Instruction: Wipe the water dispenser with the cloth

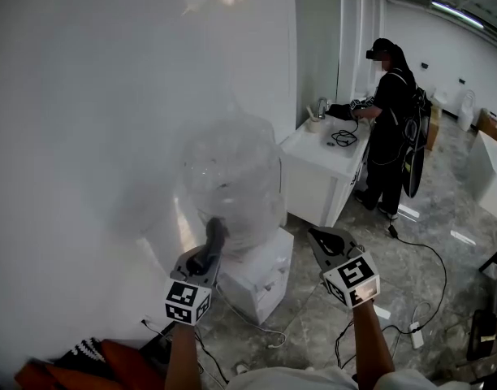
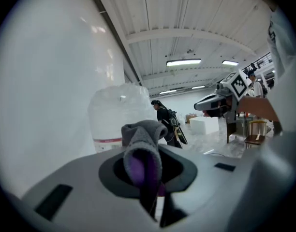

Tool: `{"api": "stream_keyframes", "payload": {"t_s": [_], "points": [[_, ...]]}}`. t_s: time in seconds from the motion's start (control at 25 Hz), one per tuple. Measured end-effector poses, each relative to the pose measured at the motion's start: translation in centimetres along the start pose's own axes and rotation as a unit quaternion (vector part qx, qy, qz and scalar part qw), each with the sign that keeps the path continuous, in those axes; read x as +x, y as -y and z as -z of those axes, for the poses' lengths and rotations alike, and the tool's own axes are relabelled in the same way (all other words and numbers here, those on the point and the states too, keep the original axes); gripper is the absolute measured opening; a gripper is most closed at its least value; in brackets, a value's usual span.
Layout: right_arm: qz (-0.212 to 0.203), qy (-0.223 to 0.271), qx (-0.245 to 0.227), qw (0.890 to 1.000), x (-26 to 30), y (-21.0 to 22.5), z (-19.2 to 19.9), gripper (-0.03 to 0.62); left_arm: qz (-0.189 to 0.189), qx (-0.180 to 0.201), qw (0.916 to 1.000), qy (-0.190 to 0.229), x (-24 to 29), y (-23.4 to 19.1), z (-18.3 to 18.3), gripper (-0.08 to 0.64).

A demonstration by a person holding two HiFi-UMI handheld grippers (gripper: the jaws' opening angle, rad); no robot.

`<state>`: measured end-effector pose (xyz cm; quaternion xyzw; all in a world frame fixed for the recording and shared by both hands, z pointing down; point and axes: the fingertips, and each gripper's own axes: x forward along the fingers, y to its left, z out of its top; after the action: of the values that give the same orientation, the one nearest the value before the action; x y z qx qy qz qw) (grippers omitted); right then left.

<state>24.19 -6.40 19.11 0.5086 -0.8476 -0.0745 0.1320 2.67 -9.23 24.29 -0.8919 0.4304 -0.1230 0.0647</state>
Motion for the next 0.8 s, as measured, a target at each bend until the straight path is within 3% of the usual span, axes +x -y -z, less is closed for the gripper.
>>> {"api": "stream_keyframes", "payload": {"t_s": [0.32,0.8], "points": [[0.006,0.041,-0.036,0.998,-1.5,-0.3,-5.0,0.015,-0.024,0.044,0.9984,0.024,-2.2,0.1,-5.1,0.072],[0.015,0.015,-0.056,0.998,-2.1,-1.6,-4.3,0.014,-0.026,0.054,0.9981,0.017,-3.2,0.9,-5.7,0.074]]}}
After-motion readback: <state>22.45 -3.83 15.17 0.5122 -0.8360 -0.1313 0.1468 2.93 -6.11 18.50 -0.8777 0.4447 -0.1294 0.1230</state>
